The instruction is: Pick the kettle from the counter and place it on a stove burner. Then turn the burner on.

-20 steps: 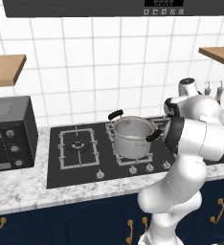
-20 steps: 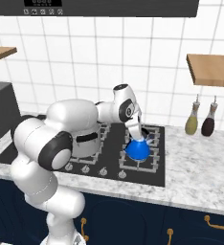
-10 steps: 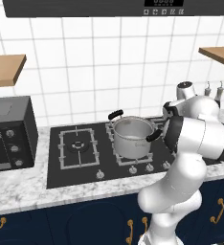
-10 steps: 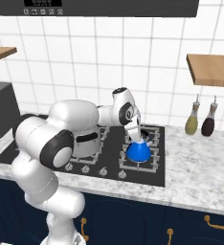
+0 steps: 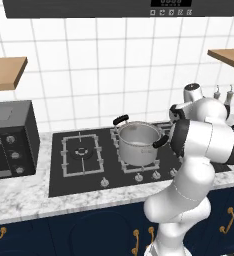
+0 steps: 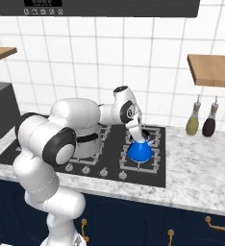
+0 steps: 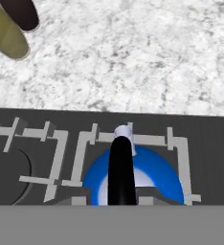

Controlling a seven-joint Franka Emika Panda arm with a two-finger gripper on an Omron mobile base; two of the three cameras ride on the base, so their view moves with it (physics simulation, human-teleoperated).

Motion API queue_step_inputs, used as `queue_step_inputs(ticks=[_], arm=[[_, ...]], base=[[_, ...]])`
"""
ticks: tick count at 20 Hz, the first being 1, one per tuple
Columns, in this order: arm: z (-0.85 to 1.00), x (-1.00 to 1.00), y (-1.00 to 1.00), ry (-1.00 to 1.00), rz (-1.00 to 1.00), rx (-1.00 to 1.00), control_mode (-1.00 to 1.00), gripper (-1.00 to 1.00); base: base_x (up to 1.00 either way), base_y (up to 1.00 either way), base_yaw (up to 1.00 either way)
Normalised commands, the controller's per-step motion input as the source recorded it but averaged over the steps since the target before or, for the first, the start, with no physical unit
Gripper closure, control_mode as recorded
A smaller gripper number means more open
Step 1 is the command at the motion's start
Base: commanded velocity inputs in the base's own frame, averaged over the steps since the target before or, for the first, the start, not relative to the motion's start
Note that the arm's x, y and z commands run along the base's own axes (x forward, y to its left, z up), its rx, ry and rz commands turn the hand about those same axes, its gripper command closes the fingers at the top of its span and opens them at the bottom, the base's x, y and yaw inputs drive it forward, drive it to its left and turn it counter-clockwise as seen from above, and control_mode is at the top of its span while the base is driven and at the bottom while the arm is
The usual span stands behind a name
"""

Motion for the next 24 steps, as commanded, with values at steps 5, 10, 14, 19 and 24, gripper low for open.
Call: queue_step_inputs(ticks=[5, 10, 14, 19, 24], arm=[[0.02, 0.0, 0.0, 0.0, 0.0, 0.0, -1.0, -1.0], [0.04, -0.27, 0.0, 0.0, 0.03, 0.0, -1.0, -1.0], [0.34, -0.47, 0.0, -0.04, 0.09, 0.01, -1.0, -1.0], [0.89, -0.57, 0.01, -0.14, 0.13, 0.03, -1.0, -1.0], [0.28, -0.97, 0.37, 0.03, 0.43, -0.01, -1.0, -1.0]], base=[[0.0, 0.0, 0.0], [0.0, 0.0, 0.0], [0.0, 0.0, 0.0], [0.0, 0.0, 0.0], [0.0, 0.0, 0.0]])
